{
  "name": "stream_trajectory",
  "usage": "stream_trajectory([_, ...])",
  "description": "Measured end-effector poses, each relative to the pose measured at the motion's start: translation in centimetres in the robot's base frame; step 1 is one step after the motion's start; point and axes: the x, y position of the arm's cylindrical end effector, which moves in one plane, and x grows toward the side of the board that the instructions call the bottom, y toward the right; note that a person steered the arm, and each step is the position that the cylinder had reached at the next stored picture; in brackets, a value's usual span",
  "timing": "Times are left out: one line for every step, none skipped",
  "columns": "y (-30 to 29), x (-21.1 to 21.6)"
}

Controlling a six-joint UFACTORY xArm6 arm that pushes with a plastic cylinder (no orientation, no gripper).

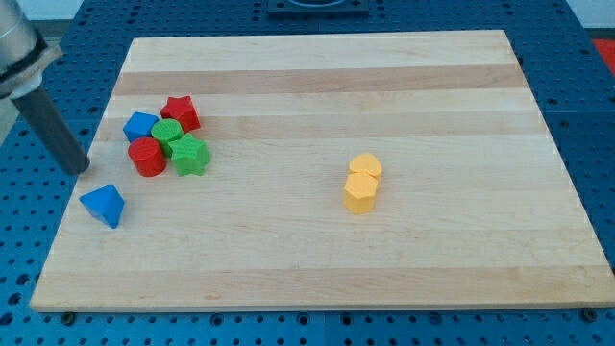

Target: Keep green circle parallel right to red star

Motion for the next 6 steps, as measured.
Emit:
stream_trajectory([3.8, 0.0])
stream_trajectory([8.8, -2.9])
stream_trajectory([14.3, -7.9])
stream_trajectory([17.0, -10.8])
stream_trajectory([14.5, -9.3])
stream_trajectory([12.2, -7.4])
